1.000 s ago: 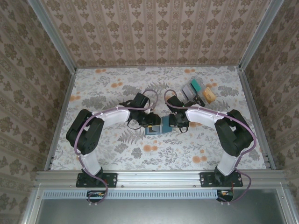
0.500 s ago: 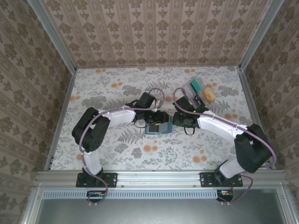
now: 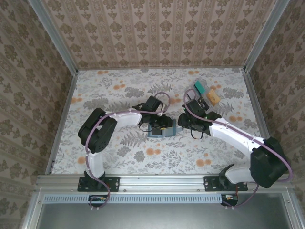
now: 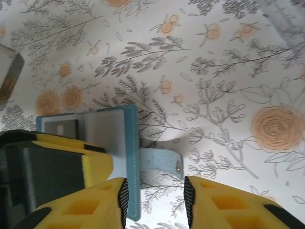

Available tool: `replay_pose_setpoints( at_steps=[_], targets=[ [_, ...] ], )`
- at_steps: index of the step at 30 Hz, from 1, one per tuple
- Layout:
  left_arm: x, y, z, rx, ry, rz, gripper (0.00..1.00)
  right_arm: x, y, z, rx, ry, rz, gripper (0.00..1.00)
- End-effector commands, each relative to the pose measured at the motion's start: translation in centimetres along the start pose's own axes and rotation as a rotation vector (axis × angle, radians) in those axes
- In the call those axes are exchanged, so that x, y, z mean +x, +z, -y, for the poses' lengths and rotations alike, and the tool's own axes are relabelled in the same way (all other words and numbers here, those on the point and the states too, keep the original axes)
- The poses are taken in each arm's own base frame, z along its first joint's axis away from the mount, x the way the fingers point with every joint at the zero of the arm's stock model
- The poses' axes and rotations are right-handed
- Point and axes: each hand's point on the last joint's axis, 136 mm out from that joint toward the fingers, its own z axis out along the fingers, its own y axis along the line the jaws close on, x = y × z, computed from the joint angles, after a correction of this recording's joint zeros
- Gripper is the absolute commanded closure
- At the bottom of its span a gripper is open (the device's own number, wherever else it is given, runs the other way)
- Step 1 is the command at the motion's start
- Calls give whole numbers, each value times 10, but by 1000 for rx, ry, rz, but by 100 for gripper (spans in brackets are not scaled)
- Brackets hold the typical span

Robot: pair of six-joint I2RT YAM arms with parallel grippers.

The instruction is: Take the credit cards out of the card holder

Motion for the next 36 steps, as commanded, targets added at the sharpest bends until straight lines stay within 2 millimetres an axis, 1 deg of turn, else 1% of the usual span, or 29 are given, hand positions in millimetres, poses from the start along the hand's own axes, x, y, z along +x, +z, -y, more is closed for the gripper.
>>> replay_pose_setpoints(
  at_steps=[1, 2, 3, 6, 10, 11, 13, 15, 18, 20, 23, 28, 33, 36],
  targets=[
    [-7, -19, 6, -28, 32, 29, 68, 1, 4, -21, -96, 4, -39, 63],
    [-8, -25, 3, -39, 35, 39, 68, 2, 4, -29, -128, 6, -49, 63],
    [-10, -31, 0, -49, 37, 47, 68, 5, 9, -34, -147, 5, -71, 64],
    [-13, -50, -15, -69, 18, 77, 68, 12, 16, -53, -186, -13, -122, 65],
    [-13, -74, -41, -103, -37, 120, 68, 26, 31, -78, -211, -46, -193, 67],
    [-11, -78, -50, -115, -55, 124, 68, 30, 35, -84, -218, -52, -213, 68],
    [-10, -84, -60, -123, -78, 130, 68, 35, 44, -94, -224, -56, -240, 69],
    [-7, -85, -65, -123, -89, 129, 68, 37, 53, -99, -224, -49, -252, 71],
    [-6, -82, -63, -102, -89, 118, 69, 38, 65, -98, -205, -28, -255, 74],
    [-7, -78, -64, -95, -97, 111, 71, 39, 73, -94, -180, -19, -261, 76],
    [-8, -72, -65, -90, -107, 100, 74, 42, 81, -89, -158, -12, -271, 78],
    [-7, -62, -64, -58, -102, 68, 76, 48, 88, -79, -133, -9, -284, 78],
    [-6, -56, -69, -67, -118, 53, 77, 53, 95, -78, -150, -11, -305, 78],
    [-2, -53, -74, -82, -131, 40, 80, 54, 98, -80, -166, -9, -311, 78]
  ],
)
